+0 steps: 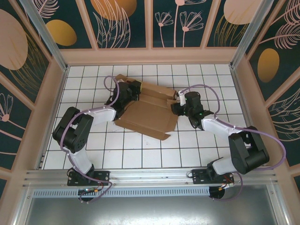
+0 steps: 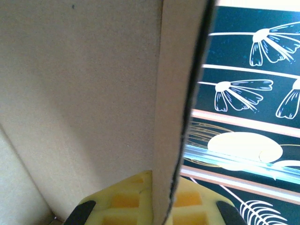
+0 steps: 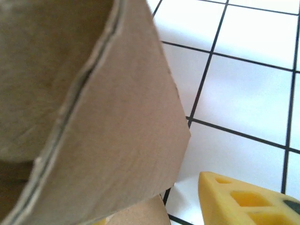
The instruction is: Fold the paper box
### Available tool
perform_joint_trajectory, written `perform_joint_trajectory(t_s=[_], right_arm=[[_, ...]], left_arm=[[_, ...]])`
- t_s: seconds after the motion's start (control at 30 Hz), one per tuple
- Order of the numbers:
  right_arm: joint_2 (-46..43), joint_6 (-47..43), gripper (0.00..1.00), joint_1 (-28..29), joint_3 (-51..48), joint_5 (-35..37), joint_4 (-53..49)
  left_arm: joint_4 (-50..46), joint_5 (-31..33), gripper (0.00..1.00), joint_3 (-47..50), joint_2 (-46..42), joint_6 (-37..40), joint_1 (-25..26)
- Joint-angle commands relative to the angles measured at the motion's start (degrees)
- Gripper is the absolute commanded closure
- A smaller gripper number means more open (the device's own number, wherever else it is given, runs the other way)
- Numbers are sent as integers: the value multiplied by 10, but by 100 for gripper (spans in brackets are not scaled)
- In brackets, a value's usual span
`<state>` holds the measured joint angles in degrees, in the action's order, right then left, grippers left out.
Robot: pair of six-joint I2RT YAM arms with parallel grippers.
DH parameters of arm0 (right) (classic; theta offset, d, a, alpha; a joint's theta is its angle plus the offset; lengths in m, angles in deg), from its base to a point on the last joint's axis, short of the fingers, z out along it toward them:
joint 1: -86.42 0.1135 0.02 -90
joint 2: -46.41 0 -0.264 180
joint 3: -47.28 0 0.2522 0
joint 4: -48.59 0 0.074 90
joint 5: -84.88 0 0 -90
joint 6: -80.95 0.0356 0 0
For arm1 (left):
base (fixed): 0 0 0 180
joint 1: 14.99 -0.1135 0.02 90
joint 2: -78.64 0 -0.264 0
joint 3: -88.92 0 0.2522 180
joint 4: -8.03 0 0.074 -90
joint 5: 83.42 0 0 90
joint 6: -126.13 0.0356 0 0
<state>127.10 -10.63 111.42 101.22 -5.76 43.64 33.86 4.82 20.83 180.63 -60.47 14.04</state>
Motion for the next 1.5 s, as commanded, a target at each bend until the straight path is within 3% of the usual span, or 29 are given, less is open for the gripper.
perform_joint_trajectory(t_s=[0.0, 0.2, 0.37, 0.63, 0.93, 1.13, 1.47], right_arm=[[0, 8, 43, 0, -5, 64, 49], [4, -9, 35, -7, -22, 34, 71], [20, -8, 35, -25, -22, -29, 87], [41, 22, 52, -28, -9, -109, 123], [80, 70, 61, -29, 60, -84, 92], [79, 97, 60, -30, 68, -90, 94], [49, 136, 47, -82, 40, -134, 106]], left_arm=[[-43, 3, 100, 19, -17, 11, 4], [-74, 30, 100, 0, -4, 0, 9], [-87, 35, 100, -35, 21, -8, 15], [-109, 45, 100, -68, 40, -12, 20], [-105, 39, 100, -77, 42, -1, 20], [-127, 38, 100, -85, 46, 6, 20], [-201, 41, 100, -126, 52, -14, 18]])
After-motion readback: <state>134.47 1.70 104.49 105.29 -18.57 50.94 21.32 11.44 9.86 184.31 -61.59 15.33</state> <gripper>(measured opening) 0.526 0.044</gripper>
